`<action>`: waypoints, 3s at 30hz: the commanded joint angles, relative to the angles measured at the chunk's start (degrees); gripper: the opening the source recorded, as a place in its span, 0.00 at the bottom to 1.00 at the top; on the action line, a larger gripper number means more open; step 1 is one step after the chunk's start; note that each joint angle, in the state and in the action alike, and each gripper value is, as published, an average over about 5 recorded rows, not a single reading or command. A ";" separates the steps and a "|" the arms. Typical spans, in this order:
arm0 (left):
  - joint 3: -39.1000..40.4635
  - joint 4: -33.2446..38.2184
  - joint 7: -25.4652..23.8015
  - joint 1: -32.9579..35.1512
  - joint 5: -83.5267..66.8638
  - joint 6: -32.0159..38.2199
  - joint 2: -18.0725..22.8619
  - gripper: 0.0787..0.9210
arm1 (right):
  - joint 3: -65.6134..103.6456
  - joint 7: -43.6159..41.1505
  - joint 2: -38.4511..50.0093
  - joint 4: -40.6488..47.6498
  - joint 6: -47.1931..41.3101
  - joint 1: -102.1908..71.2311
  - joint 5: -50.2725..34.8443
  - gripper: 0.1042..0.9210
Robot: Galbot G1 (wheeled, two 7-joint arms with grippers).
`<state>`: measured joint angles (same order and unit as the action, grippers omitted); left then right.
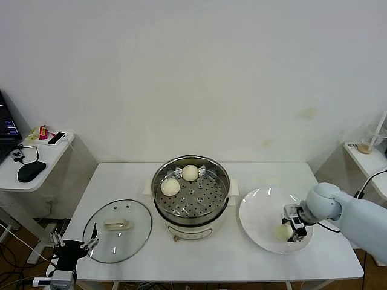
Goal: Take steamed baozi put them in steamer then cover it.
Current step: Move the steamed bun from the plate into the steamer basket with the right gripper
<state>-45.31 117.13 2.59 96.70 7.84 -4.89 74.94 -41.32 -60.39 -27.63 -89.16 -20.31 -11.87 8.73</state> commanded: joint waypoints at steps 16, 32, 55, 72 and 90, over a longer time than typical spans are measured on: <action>0.42 0.77 -0.14 -0.88 -0.96 -0.50 -0.98 0.88 | -14.91 -1.21 -7.20 0.00 -2.10 39.90 -16.33 0.63; -1.07 1.00 -0.21 -0.62 -1.84 -0.58 -1.29 0.88 | -25.57 4.25 -31.10 3.73 -0.12 48.29 -26.63 0.64; -3.02 0.71 -0.25 -0.26 -2.52 -0.43 -0.39 0.88 | -31.74 2.16 -38.98 5.60 22.02 38.88 -12.71 0.64; -3.43 0.47 -0.34 -0.29 -2.97 -0.29 -0.41 0.88 | -32.59 1.72 -40.55 5.96 24.17 38.97 -11.56 0.65; -3.42 1.36 -0.59 -0.49 -2.89 -0.77 -1.17 0.88 | -26.95 -1.09 -28.70 4.98 9.52 44.24 -18.35 0.88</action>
<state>-48.88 118.25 2.05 96.29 4.87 -5.49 73.91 -71.47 -59.34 -63.49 -83.53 -0.25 30.52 -6.76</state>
